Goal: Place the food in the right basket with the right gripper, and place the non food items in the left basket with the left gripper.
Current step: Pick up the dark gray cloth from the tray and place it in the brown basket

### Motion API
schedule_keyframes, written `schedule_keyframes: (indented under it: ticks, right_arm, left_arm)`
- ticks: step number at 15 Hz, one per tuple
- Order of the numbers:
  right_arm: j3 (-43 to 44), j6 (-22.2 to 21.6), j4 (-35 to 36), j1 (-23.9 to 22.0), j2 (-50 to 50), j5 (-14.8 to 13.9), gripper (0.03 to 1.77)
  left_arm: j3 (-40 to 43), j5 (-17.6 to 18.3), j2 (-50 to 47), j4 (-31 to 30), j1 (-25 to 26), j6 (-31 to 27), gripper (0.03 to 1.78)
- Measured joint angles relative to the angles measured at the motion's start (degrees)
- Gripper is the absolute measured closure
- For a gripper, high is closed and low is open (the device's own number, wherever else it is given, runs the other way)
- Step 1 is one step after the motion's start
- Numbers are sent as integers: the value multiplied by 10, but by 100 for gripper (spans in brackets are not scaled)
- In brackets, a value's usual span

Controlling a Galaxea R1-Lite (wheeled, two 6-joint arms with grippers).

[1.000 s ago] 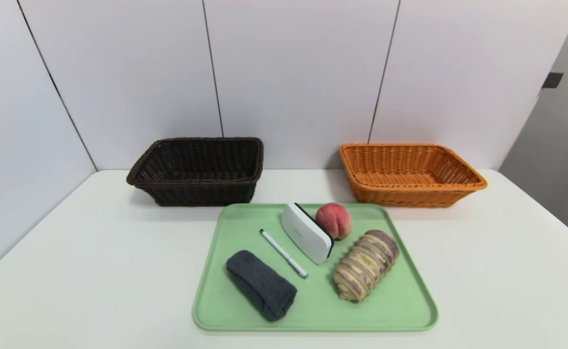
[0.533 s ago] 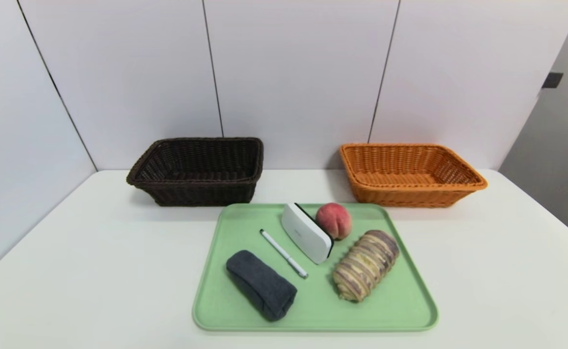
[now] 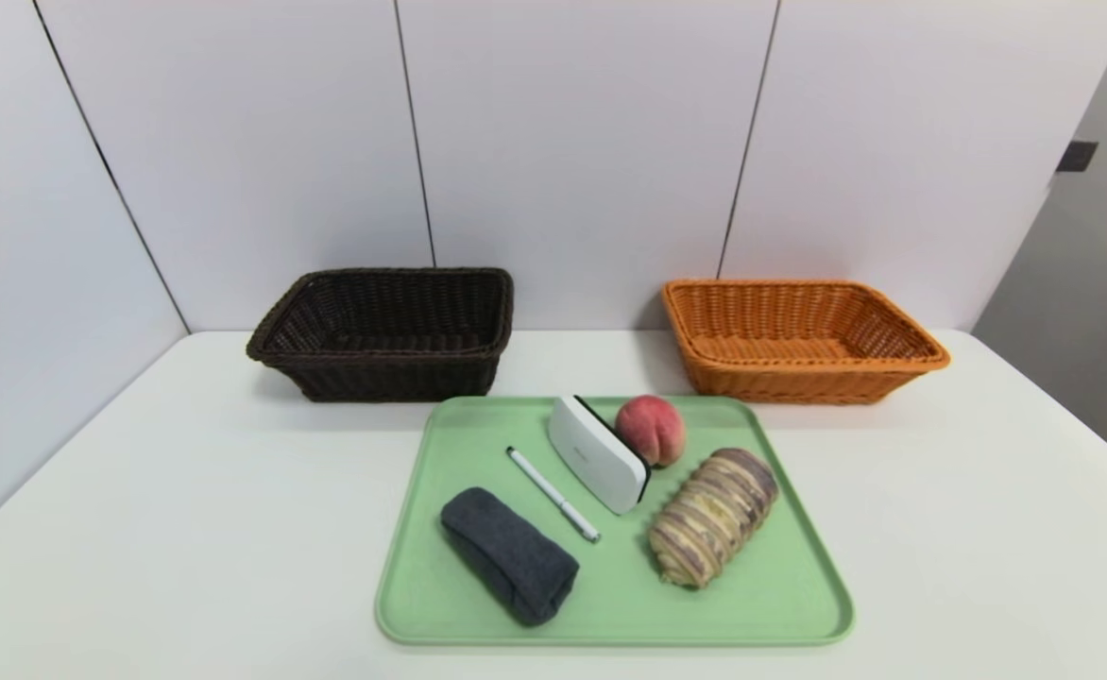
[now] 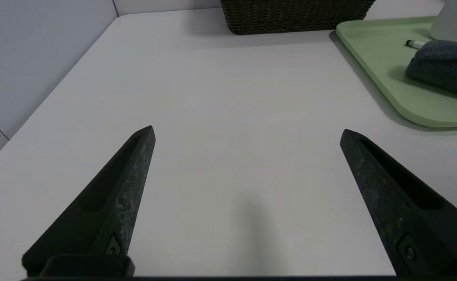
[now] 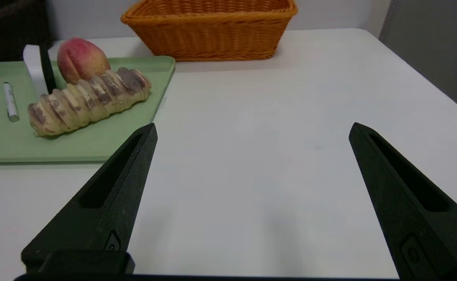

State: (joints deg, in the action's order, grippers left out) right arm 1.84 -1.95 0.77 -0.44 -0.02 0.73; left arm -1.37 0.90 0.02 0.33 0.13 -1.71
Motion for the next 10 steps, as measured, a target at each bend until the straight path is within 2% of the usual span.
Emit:
schedule_keyframes:
  ticks: [2, 5, 10]
  right_arm:
    - [43, 0, -21, 0, 4, 13, 10]
    - [128, 0, -74, 0, 50, 20, 10]
    - [264, 0, -112, 0, 202, 19, 10]
  left_arm:
    - [-29, -2, 5, 30, 0, 5, 12]
    - [-118, -2, 38, 111, 0, 36, 12]
    - [-299, -2, 186, 244, 1, 67, 12]
